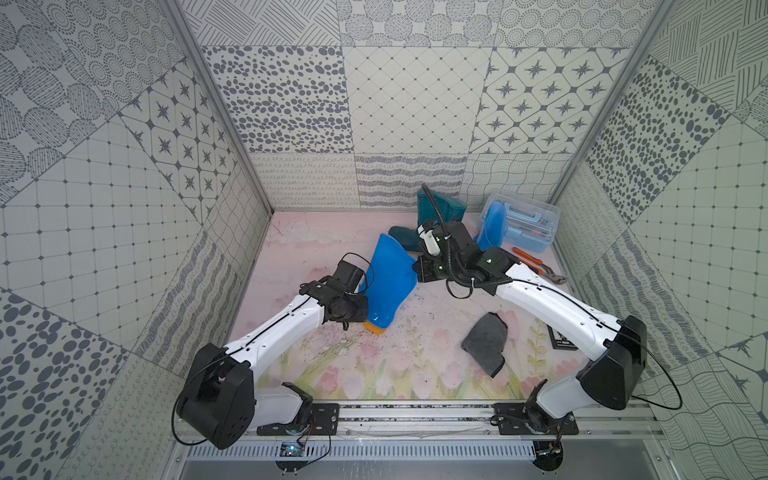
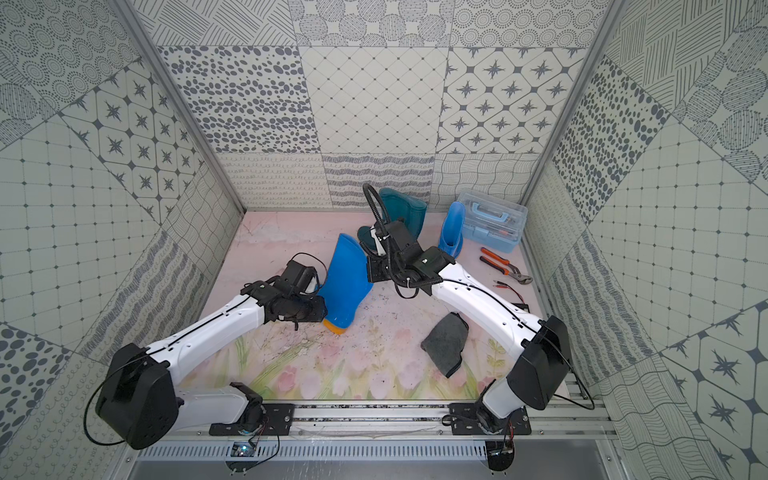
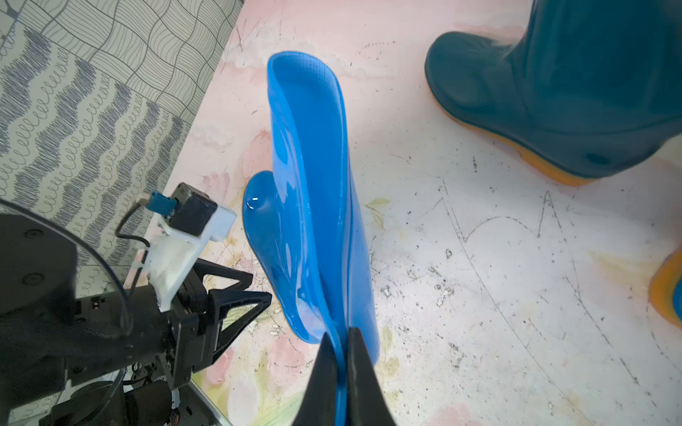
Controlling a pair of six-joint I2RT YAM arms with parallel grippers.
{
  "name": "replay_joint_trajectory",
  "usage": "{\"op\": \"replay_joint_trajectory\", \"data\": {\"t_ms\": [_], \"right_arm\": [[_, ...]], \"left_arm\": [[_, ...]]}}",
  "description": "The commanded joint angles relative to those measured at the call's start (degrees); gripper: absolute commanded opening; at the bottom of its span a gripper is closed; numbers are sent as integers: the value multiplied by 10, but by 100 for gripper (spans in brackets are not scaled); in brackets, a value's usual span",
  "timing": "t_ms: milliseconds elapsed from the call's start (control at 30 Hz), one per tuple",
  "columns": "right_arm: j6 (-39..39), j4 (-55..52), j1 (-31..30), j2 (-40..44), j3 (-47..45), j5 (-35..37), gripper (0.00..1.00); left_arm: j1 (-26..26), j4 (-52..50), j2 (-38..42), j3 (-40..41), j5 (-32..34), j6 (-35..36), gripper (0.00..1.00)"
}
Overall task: Wipe the rubber boots with a cloth
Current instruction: Pick up the rubber boot from the center of the board, then place the rubber boot at the center of the board.
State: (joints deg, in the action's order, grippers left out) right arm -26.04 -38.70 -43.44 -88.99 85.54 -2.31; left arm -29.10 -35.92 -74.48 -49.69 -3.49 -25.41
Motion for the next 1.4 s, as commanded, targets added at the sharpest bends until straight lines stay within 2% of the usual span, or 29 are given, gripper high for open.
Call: {"op": "replay_joint_trajectory", "data": {"t_ms": [0,167,333,533,700,900,1100,1200,1367], "right_arm": [[45,17,1,-7,64,15,0],[74,0,1,-30,127,14,0],[87,-3,5,-42,152,22,0],[102,9,28,-30,127,20,0],[133,19,34,-16,94,-12,0],[129,51,33,-10,43,-63,0],[126,69,28,-5,23,-84,0],[123,71,25,-2,20,-92,2],[125,70,15,1,20,-94,12]], "left_arm": [[5,38,-10,1,8,-10,44],[6,71,-43,-13,-2,-19,43],[6,97,-84,-34,-10,-28,43],[6,134,-125,-47,-23,-38,43],[6,155,-148,-41,-34,-46,43],[7,171,-166,-32,-39,-53,43],[6,170,-169,-29,-36,-52,43],[6,168,-167,-27,-32,-53,43],[6,164,-160,-22,-27,-53,43]]}}
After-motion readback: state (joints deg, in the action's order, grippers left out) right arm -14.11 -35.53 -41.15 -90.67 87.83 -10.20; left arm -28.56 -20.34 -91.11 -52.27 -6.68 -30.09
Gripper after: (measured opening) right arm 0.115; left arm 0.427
